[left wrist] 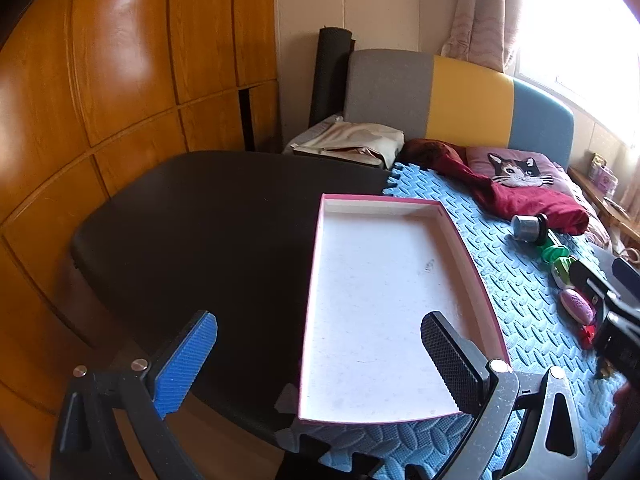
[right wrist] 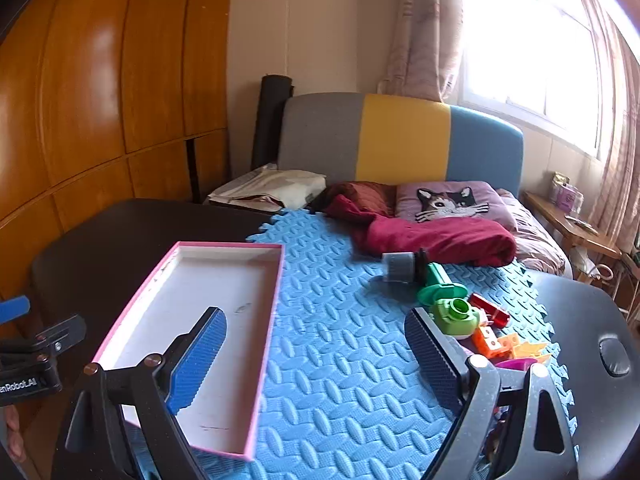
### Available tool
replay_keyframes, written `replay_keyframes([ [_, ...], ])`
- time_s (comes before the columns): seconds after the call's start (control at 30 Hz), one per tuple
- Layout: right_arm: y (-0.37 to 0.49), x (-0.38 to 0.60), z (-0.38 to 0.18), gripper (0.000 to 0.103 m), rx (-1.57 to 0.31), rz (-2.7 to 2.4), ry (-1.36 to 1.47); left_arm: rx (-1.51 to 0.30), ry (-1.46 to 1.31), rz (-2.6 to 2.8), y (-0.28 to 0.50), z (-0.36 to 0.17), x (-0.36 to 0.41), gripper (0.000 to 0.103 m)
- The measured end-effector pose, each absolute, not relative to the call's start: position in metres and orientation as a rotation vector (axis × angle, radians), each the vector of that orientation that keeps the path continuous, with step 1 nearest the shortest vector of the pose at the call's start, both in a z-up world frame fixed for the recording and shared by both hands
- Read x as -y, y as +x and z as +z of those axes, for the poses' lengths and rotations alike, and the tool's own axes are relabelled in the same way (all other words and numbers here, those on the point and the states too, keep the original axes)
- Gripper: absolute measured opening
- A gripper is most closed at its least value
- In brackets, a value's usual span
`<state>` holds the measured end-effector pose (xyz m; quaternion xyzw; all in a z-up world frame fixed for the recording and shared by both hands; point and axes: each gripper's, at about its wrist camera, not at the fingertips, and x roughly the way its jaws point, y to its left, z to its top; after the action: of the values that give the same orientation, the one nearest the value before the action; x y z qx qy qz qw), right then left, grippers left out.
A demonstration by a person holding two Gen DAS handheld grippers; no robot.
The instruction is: Organize rigid objects
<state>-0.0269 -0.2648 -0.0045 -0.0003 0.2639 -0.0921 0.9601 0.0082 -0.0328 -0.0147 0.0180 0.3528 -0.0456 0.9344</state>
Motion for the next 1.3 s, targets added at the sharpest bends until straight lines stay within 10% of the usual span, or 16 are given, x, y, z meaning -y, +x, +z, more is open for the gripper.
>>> replay_keyframes([
  [1.3, -0.044, 0.52, -0.015, 0.093, -0.534, -0.447, 0.422, -0.954, 0.125, -0.518, 0.153, -0.03, 0.285, 0.103],
])
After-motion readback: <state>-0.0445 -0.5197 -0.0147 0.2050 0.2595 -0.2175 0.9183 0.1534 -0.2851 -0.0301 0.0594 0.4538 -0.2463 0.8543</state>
